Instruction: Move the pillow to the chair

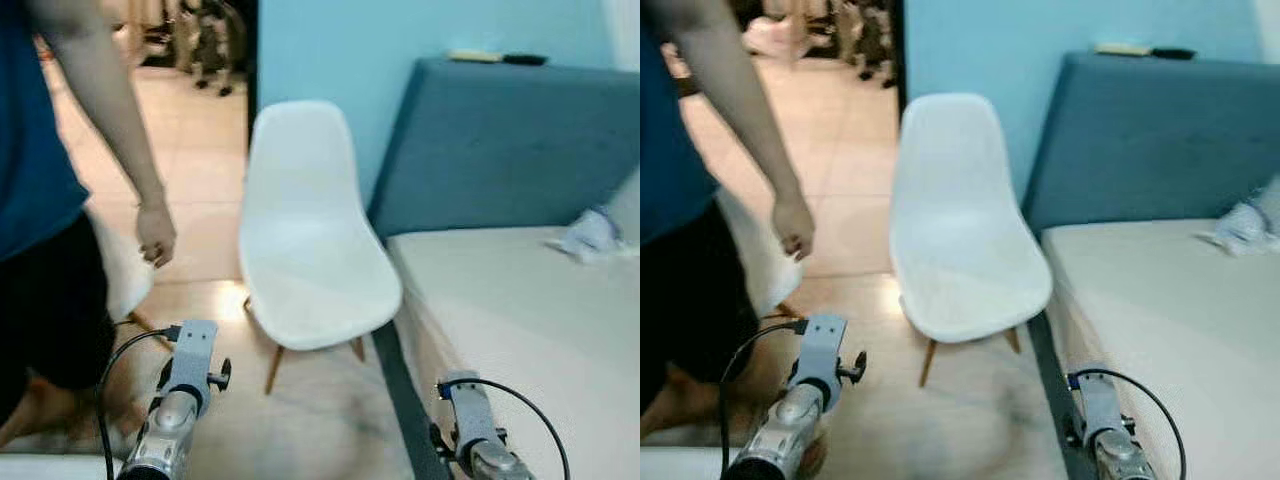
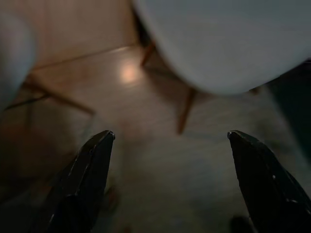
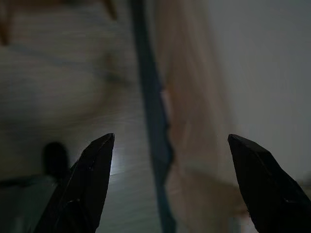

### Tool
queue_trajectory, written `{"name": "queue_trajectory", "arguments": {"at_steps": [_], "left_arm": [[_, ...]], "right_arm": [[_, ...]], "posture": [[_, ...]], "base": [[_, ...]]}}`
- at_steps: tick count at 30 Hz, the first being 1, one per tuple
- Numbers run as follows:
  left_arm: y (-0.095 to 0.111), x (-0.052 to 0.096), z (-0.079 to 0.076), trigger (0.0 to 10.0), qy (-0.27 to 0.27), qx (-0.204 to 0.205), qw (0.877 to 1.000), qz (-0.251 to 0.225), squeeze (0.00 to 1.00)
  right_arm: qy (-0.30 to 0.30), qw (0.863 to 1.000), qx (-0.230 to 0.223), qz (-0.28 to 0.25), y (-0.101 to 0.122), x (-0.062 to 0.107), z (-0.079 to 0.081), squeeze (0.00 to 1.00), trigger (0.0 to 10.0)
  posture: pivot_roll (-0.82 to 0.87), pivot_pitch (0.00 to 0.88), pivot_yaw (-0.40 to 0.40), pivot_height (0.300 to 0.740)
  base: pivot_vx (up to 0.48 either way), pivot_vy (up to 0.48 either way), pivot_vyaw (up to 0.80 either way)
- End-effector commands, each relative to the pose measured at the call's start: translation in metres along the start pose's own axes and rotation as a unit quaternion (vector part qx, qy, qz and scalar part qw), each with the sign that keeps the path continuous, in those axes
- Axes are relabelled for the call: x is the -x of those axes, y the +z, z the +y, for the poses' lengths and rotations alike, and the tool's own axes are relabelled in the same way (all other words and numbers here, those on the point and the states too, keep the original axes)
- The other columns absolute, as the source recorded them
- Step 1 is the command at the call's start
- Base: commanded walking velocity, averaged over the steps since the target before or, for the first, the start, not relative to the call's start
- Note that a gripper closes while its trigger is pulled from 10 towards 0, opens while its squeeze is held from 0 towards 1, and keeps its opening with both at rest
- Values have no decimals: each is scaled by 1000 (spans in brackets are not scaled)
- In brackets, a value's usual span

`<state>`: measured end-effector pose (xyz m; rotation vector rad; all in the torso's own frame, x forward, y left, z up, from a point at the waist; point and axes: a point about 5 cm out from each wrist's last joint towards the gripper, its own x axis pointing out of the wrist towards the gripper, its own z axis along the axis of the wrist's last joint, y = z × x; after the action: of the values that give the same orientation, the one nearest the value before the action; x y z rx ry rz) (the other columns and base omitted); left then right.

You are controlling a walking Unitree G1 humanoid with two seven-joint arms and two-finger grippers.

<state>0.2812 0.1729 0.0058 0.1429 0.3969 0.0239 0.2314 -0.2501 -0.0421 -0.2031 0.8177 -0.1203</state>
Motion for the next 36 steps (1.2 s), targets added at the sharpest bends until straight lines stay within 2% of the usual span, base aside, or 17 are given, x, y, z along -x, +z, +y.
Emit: {"name": "queue_trajectory", "arguments": {"at_steps": [1, 5, 7, 10, 18, 29, 36], "left_arm": [[-10, 4, 2, 10000, 3, 5, 1000, 15, 0], [-8, 4, 4, 10000, 15, 19, 1000, 8, 0], [-6, 3, 7, 10000, 29, 47, 999, 2, 0], [-4, 4, 8, 10000, 37, 61, 997, -3, 0], [-5, 4, 7, 10000, 35, 52, 998, -2, 0], [-7, 6, 13, 10000, 54, 69, 996, -2, 0], [-9, 9, 14, 10000, 57, 69, 996, -4, 0]], "right_arm": [[16, 1000, 9, -9, 3, -1, 5, 0, 10000], [37, 999, 11, -20, 12, -2, 9, 0, 10000], [59, 998, 6, -35, 19, -2, 20, 0, 10000], [69, 997, 7, -43, 22, -2, 27, 0, 10000], [97, 993, 27, -61, 29, -2, 44, 0, 10000], [131, 985, 46, -103, 56, -1, 59, 0, 10000], [144, 982, 50, -110, 61, 0, 66, 0, 10000]], "posture": [[-43, 37, -97, 740], [-45, 32, -93, 740], [-40, 28, -86, 740], [-39, 28, -86, 740], [-27, 30, -88, 740], [-18, 42, -95, 740], [-9, 50, -106, 740]], "base": [[0, 0, 0], [0, 0, 0], [0, 0, 0], [0, -160, 0], [0, -466, 0], [0, 0, 0], [0, 421, 0]]}}
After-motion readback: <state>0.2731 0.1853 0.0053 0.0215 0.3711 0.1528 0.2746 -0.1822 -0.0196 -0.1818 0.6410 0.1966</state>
